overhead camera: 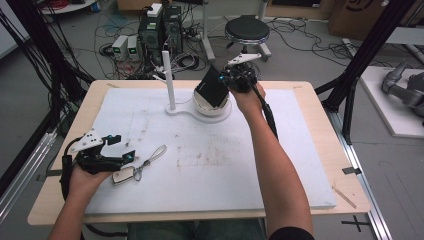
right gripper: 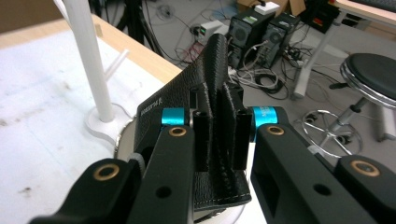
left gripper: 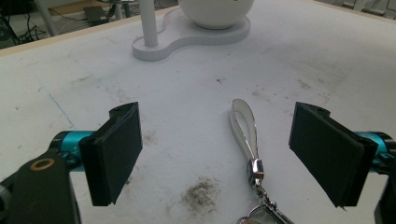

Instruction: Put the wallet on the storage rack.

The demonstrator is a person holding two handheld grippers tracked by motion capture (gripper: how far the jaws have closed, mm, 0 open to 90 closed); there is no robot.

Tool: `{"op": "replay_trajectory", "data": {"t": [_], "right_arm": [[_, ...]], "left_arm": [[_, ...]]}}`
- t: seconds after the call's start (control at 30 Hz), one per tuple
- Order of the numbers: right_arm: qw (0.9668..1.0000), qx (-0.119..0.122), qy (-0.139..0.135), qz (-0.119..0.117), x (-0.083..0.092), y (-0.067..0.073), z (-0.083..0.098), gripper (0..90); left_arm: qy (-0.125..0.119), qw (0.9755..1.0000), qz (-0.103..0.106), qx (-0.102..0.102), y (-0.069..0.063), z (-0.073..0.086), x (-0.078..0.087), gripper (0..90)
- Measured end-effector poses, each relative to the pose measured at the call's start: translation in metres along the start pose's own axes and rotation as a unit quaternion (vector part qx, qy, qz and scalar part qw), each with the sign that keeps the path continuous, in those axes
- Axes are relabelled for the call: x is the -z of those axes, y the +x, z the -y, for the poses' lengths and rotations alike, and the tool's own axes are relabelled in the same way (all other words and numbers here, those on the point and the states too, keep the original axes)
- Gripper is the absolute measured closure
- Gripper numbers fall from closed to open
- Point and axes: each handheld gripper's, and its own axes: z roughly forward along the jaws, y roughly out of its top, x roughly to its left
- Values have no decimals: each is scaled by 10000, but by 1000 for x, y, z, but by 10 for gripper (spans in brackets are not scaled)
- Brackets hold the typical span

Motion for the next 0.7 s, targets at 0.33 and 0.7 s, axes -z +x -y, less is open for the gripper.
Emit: {"op": "replay_trajectory", "data": {"t": [0.33,0.7], "right_arm": [[9997,51,17,227,-7,1,1,842],[9989,181,103,421,-17,7,10,839]], "left_arm": [[1,10000,21,-16,-1,0,0,173],[-3,10000,26,-29,-2,-1,0,173]]}}
